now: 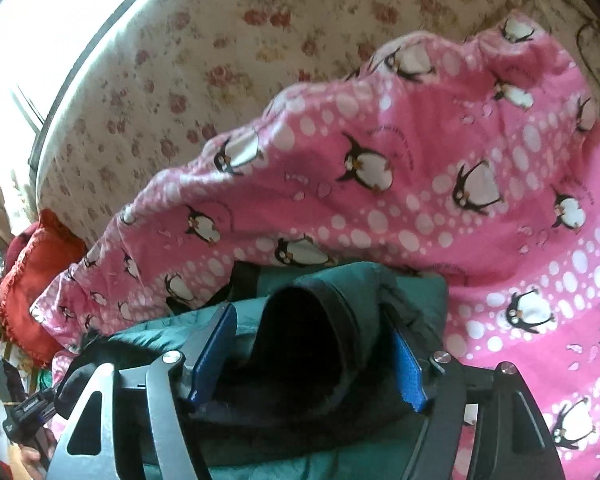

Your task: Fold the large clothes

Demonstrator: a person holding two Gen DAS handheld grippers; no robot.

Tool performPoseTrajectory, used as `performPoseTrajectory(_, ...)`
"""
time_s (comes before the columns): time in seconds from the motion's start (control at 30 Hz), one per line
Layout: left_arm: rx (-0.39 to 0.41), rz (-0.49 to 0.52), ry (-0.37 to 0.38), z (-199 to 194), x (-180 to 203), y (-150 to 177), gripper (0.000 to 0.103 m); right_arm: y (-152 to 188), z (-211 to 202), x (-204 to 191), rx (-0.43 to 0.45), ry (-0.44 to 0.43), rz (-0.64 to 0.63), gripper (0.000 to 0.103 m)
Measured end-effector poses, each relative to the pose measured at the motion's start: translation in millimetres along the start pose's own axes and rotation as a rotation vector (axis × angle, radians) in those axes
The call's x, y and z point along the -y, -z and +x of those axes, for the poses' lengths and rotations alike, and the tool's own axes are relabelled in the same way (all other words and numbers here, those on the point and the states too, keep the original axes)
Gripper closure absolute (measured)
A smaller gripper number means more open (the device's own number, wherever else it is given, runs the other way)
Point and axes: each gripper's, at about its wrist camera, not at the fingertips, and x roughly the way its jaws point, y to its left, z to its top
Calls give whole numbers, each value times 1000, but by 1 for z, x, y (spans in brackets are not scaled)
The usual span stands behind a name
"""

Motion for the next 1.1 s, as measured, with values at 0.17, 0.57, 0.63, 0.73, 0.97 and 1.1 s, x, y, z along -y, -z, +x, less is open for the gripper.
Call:
performPoseTrajectory(0.17,136,-67,-20,-28,-12,-2,21,4,-18,-2,52,-5,27,34)
performPoseTrajectory(0.57,61,50,-115,30,37,9,21,17,32,-81,-38,55,-317,34)
performPoseTrajectory(0.63,46,51,-181,51,40,7,21,10,55,-90,-75,84,-355,34)
performPoseTrajectory(0.73,14,51,-279,85,37,2,21,7,87,-93,-125,156,-395,34)
performPoseTrajectory(0.97,24,68,-336,126,30,-10,18,5,139,-73,-183,245,-356,33)
performPoseTrajectory(1.1,10,44,-323,140,19,-12,10,8,153,-68,-177,270,-338,31)
